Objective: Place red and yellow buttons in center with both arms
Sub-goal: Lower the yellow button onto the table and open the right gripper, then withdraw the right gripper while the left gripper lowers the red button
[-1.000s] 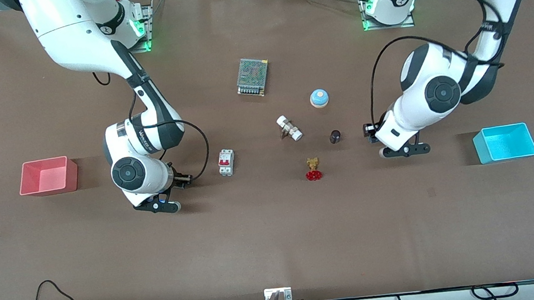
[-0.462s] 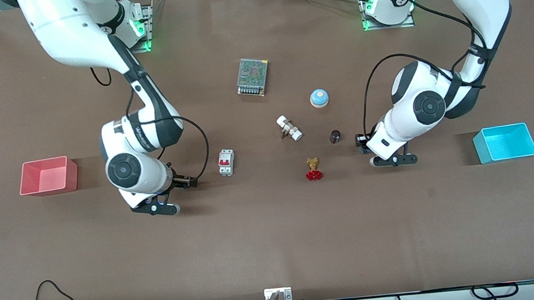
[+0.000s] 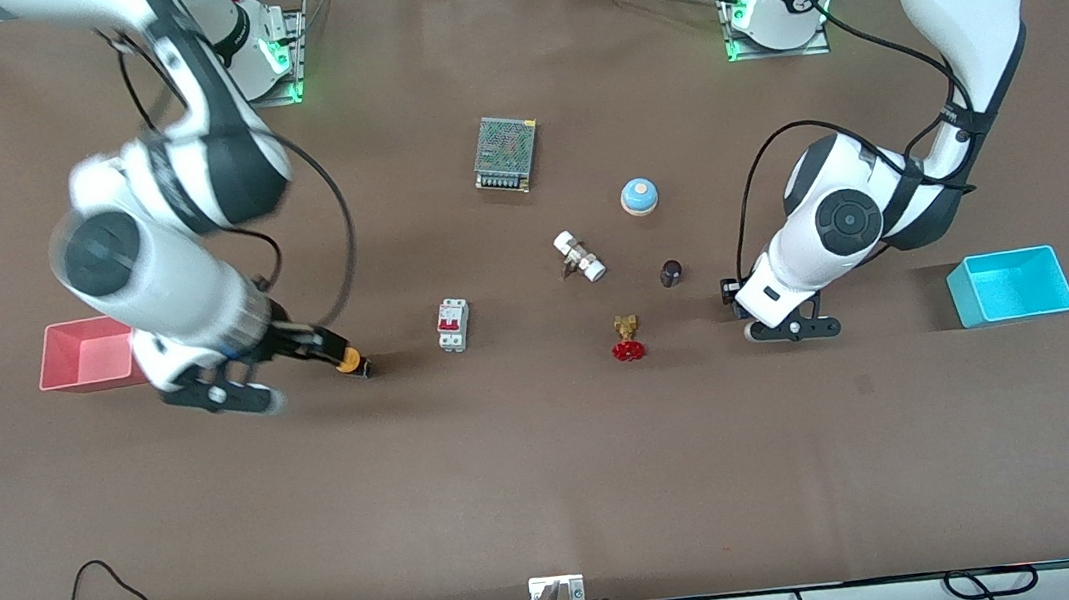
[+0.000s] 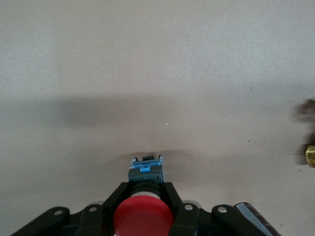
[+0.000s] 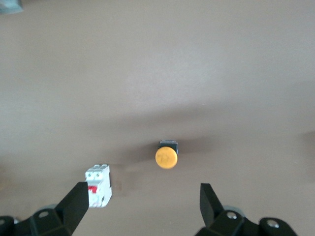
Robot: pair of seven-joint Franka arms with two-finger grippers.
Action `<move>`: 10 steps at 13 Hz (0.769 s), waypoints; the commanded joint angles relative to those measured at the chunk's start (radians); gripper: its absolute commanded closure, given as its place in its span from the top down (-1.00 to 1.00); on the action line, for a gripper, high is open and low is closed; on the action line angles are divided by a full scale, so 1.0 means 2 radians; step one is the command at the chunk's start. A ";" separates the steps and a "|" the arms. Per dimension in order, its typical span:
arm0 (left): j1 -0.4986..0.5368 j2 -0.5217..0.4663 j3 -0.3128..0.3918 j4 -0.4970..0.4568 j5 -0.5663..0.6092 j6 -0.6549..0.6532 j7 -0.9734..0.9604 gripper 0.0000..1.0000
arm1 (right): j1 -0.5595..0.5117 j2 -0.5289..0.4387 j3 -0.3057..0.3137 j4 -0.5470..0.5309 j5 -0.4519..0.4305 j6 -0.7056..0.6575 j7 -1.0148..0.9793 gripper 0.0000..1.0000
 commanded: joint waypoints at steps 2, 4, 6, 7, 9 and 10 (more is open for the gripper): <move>-0.005 0.016 0.000 0.012 0.015 0.009 -0.013 -0.45 | -0.025 -0.025 0.002 -0.010 -0.002 -0.014 -0.019 1.00; -0.008 0.020 0.001 0.010 0.015 0.009 -0.013 -0.38 | -0.038 -0.023 0.003 0.026 -0.003 -0.063 -0.053 1.00; -0.010 0.022 0.001 0.010 0.015 0.007 -0.013 0.06 | -0.068 -0.023 -0.002 0.054 -0.003 -0.120 -0.104 1.00; -0.010 0.022 0.001 0.010 0.015 0.006 -0.014 0.76 | -0.084 -0.024 -0.016 0.065 -0.002 -0.148 -0.151 1.00; -0.011 0.022 0.000 0.010 0.015 0.004 -0.026 1.00 | -0.121 -0.046 -0.028 0.068 -0.002 -0.161 -0.243 1.00; -0.015 0.021 0.000 0.010 0.015 0.002 -0.027 1.00 | -0.145 -0.055 -0.026 0.064 -0.002 -0.168 -0.256 1.00</move>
